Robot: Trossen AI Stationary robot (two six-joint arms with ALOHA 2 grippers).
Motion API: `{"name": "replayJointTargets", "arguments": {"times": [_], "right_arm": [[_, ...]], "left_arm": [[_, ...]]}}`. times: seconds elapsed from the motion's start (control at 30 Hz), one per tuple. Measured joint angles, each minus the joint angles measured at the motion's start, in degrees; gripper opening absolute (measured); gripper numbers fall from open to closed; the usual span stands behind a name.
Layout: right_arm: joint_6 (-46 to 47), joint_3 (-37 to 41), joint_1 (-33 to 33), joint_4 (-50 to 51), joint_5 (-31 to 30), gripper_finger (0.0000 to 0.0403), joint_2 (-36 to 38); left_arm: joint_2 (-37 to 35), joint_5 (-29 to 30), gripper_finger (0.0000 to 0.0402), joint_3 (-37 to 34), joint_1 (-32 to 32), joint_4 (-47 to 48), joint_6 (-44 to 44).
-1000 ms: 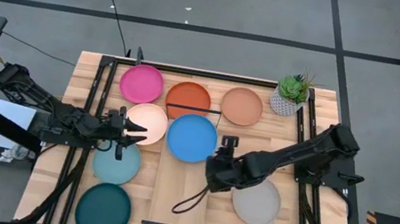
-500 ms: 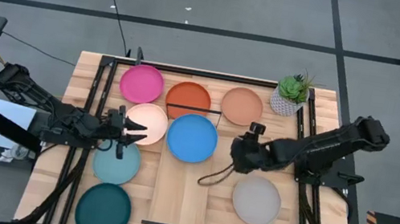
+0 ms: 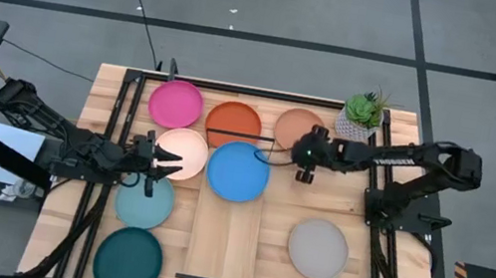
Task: Place and stack plates onto a shelf
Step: Put the light brown plate on the shelf
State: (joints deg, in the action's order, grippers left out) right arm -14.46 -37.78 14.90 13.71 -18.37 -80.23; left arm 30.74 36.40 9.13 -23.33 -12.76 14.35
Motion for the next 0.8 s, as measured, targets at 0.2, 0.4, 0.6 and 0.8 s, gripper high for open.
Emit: {"name": "replayJointTargets", "arguments": {"times": [0.2, 0.4, 0.6, 0.8], "right_arm": [[-2.7, 0.0, 4.5, -2.6, 6.5, 0.0165, -3.7], [-3.4, 0.1, 5.4, -2.6, 5.4, 0.0157, -8.5], [-3.7, 0.0, 5.4, -2.7, 4.8, 0.0069, -9.4], [-0.9, -2.8, 2.2, 6.4, 1.2, 0.002, -6.1]], "left_arm": [[0.0, -0.2, 0.0141, 0.0, 0.0, 0.8, 1.3], [0.0, -5.1, 0.0141, 0.0, 0.0, 0.8, 4.8], [0.0, -6.7, 0.0141, 0.0, 0.0, 0.9, 6.1], [0.0, -6.7, 0.0141, 0.0, 0.0, 0.8, 6.4]]}}
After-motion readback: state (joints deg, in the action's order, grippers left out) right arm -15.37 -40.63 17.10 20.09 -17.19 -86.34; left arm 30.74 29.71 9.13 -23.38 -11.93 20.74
